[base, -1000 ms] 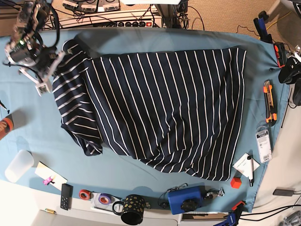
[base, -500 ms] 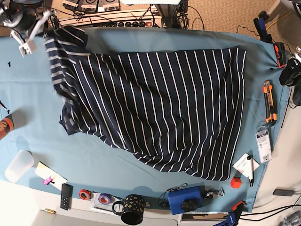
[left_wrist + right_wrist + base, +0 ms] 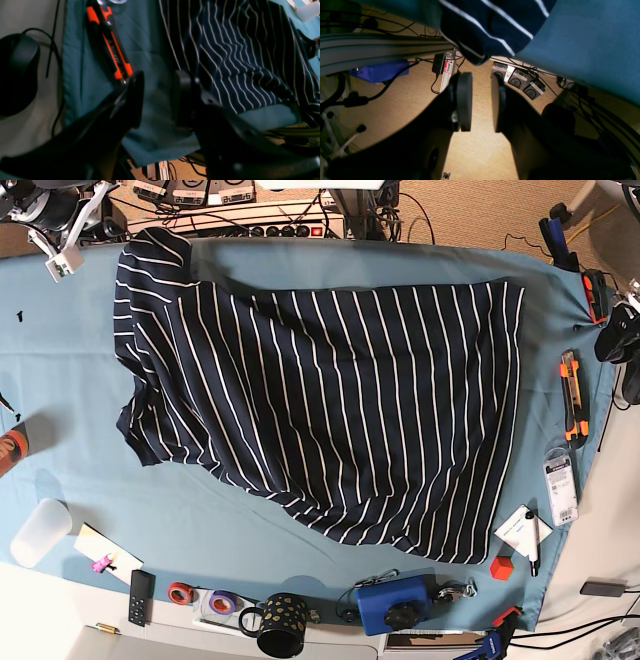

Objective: Layout the t-shirt on the table in an organized manner, then fold the t-shirt properly
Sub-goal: 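Grasp the shirt side edge with the right gripper and tug it flat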

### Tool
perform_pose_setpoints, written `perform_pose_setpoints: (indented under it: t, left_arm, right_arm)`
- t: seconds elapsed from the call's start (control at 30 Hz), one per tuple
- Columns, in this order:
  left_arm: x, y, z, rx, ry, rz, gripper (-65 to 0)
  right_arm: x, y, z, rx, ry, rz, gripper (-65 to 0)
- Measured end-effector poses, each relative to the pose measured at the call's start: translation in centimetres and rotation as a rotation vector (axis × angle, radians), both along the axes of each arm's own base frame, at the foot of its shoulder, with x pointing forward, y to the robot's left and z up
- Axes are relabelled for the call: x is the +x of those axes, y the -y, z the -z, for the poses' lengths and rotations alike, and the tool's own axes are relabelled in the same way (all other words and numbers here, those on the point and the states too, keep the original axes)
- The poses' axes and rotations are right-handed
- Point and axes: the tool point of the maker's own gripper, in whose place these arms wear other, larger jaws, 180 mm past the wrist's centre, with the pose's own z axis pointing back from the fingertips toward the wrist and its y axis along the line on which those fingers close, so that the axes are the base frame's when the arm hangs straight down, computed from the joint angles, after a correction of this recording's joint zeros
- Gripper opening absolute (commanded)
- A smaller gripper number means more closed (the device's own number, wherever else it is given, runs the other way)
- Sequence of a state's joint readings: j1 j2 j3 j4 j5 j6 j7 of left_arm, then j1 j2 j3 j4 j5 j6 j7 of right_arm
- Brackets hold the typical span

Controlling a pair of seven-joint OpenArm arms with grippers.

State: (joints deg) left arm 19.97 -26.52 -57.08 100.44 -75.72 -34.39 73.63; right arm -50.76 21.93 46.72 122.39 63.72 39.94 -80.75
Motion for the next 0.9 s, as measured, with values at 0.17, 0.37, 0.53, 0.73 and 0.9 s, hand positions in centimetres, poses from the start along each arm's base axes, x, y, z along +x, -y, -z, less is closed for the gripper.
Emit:
perform_pose_setpoints:
  t: [0.17, 0.37, 0.53, 0.73, 0.9]
  left_arm:
    - [0.0, 0.0, 0.0, 0.0, 0.0, 0.0, -43.9]
    - [0.0, 0.0, 0.0, -0.001, 0.001, 0.0, -43.9]
    - [0.0, 0.0, 0.0, 0.0, 0.001, 0.0, -43.9]
    - [0.0, 0.0, 0.0, 0.0, 0.0, 0.0, -43.9]
    - [0.0, 0.0, -0.1, 0.0, 0.003, -0.001, -43.9]
  right_arm:
    - [2.2, 1.1, -1.2, -0.037, 0.079, 0.01, -50.8]
    - [6.4, 5.1, -5.0, -0.156, 0.281, 0.113, -50.8]
    - [11.0, 7.2, -6.3, -0.28, 0.413, 0.153, -50.9]
    - [14.5, 7.4, -2.4, -0.251, 0.39, 0.152, -50.9]
    - [16.4, 6.8, 2.5, -0.194, 0.286, 0.135, -50.9]
